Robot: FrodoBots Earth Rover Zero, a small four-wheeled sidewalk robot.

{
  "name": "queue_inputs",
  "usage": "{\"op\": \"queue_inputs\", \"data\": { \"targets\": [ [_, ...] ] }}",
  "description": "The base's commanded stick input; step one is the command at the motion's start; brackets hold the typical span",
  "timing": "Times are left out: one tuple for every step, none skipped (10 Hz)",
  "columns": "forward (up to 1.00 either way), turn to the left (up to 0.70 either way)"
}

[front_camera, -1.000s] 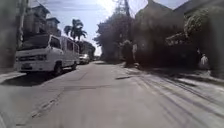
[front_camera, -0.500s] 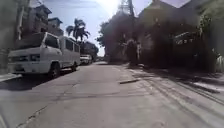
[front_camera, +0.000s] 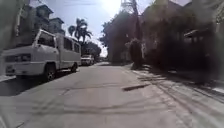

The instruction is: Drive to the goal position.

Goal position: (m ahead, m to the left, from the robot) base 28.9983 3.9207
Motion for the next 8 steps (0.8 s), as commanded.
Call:
{"op": "queue_inputs", "data": {
  "targets": [
    [1.00,-0.38],
    [1.00,-0.38],
    [1.00,-0.38],
    [1.00,0.02],
    [1.00,0.02],
    [1.00,0.02],
    [1.00,0.02],
    [1.00,0.02]
  ]
}}
